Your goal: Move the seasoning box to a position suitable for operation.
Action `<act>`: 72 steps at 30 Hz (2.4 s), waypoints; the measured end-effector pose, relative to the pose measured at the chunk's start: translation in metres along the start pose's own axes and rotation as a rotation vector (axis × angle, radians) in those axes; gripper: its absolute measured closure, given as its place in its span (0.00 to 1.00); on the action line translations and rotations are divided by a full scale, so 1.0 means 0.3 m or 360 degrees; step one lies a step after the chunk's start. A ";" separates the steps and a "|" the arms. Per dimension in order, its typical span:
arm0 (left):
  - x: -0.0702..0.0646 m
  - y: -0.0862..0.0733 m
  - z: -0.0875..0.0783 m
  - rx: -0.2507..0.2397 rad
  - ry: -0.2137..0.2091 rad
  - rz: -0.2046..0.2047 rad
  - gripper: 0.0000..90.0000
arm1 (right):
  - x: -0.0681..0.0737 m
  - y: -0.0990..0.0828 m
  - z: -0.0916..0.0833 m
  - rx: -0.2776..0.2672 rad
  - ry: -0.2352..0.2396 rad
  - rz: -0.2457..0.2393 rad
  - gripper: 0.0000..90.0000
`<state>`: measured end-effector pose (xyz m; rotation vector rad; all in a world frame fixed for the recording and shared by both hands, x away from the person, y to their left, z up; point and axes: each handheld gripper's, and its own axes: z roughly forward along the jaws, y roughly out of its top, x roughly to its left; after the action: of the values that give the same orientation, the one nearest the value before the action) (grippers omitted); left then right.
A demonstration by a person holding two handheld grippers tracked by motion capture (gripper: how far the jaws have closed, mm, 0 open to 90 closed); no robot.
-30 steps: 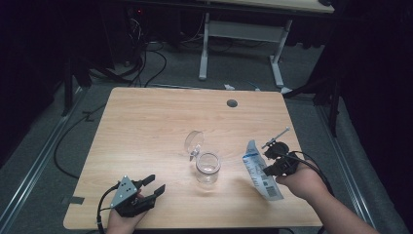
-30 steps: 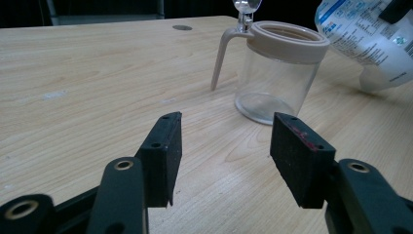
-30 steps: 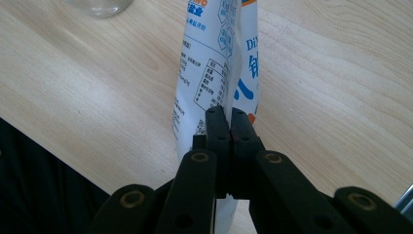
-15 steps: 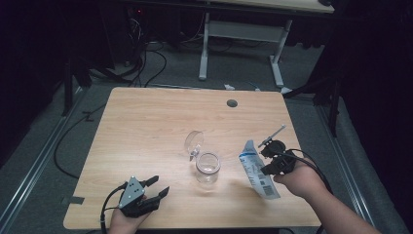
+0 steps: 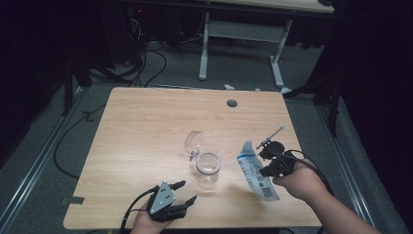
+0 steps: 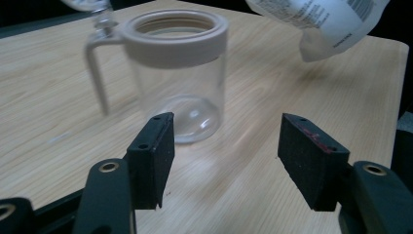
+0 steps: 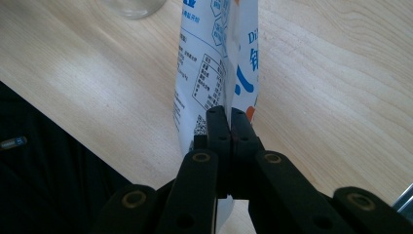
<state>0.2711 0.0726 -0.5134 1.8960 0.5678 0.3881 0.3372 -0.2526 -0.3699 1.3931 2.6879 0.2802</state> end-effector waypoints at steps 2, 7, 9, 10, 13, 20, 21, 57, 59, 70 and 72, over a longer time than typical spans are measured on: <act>-0.018 0.012 0.027 -0.0008 -0.0022 0.0021 0.43 | 0.005 0.003 -0.009 -0.0003 -0.0002 -0.0002 1.00; -0.056 0.041 0.085 -0.0033 -0.0075 0.0056 0.43 | 0.025 0.014 -0.029 -0.0013 -0.0014 -0.0014 1.00; -0.064 0.048 0.099 -0.0041 -0.0086 0.0058 0.43 | 0.034 0.017 -0.034 -0.0010 -0.0014 -0.0012 1.00; -0.070 0.052 0.109 -0.0045 -0.0097 0.0055 0.43 | 0.039 0.019 -0.035 -0.0012 -0.0017 -0.0013 1.00; -0.083 0.060 0.125 -0.0046 -0.0112 0.0060 0.44 | 0.055 0.026 -0.042 -0.0019 -0.0010 -0.0028 1.00; -0.109 0.079 0.156 -0.0048 -0.0144 0.0087 0.45 | 0.094 0.045 -0.065 -0.0036 0.0005 -0.0054 1.00; -0.112 0.081 0.160 -0.0049 -0.0147 0.0092 0.44 | 0.100 0.049 -0.067 -0.0041 0.0005 -0.0065 1.00; -0.162 0.099 0.245 -0.0071 -0.0198 0.0112 0.38 | 0.227 0.126 -0.088 -0.0065 0.0061 -0.0178 1.00; -0.167 0.097 0.259 -0.0068 -0.0200 0.0116 0.36 | 0.230 0.128 -0.086 -0.0070 0.0073 -0.0192 1.00; -0.202 0.105 0.304 -0.0063 -0.0228 0.0137 0.34 | 0.238 0.127 -0.100 -0.0085 0.0087 -0.0185 1.00; -0.206 0.108 0.311 -0.0061 -0.0226 0.0140 0.34 | 0.240 0.128 -0.100 -0.0085 0.0087 -0.0182 1.00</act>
<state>0.2742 -0.0436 -0.5191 1.8984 0.3814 0.3161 0.3212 -0.1756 -0.3328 1.2293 2.7693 0.3824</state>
